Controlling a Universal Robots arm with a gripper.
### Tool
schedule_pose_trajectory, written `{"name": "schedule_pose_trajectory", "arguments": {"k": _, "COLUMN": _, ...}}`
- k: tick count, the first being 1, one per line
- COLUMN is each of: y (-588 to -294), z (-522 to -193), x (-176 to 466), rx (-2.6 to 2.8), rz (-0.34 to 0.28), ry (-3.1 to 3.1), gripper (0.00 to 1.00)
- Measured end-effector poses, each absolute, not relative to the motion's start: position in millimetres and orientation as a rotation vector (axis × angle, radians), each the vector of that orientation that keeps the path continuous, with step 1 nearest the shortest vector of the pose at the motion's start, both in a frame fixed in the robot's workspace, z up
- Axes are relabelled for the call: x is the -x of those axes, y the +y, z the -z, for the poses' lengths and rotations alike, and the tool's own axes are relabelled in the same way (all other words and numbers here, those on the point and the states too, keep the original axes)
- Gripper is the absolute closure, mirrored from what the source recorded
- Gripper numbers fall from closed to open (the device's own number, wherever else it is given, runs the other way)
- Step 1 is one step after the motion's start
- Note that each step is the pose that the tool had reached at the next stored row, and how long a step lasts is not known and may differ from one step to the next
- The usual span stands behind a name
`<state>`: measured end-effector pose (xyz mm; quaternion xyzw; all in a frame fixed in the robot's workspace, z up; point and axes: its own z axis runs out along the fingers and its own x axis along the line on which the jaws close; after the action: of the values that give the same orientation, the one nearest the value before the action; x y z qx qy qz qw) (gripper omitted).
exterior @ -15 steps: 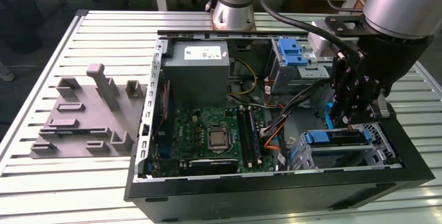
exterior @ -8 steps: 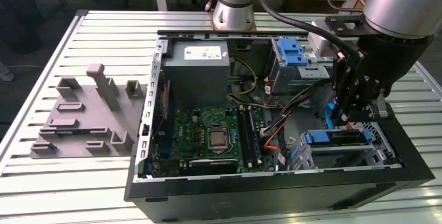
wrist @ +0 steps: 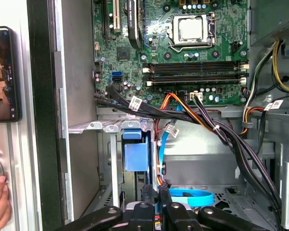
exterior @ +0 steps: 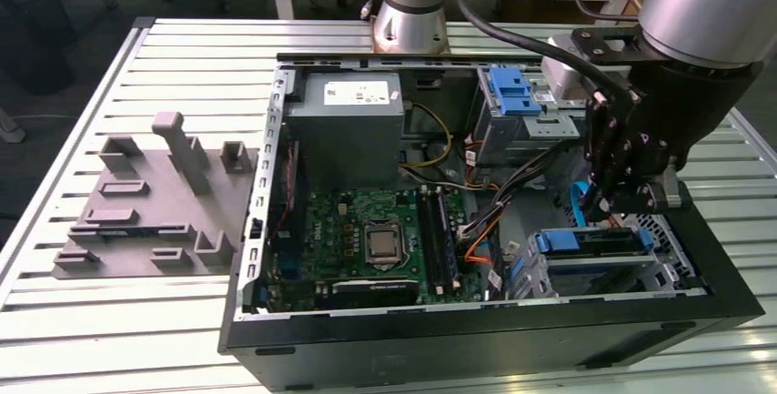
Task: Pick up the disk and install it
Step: 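Insert the second disk wire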
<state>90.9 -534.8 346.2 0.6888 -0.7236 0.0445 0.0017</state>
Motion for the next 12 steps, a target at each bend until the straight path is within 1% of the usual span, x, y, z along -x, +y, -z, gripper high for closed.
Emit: {"name": "schedule_pose_trajectory", "arguments": {"k": 12, "y": -536.8, "z": -344.6, "x": -91.0, "rx": -2.162, "rz": -0.139, "ry": -2.271, "gripper": 0.84}}
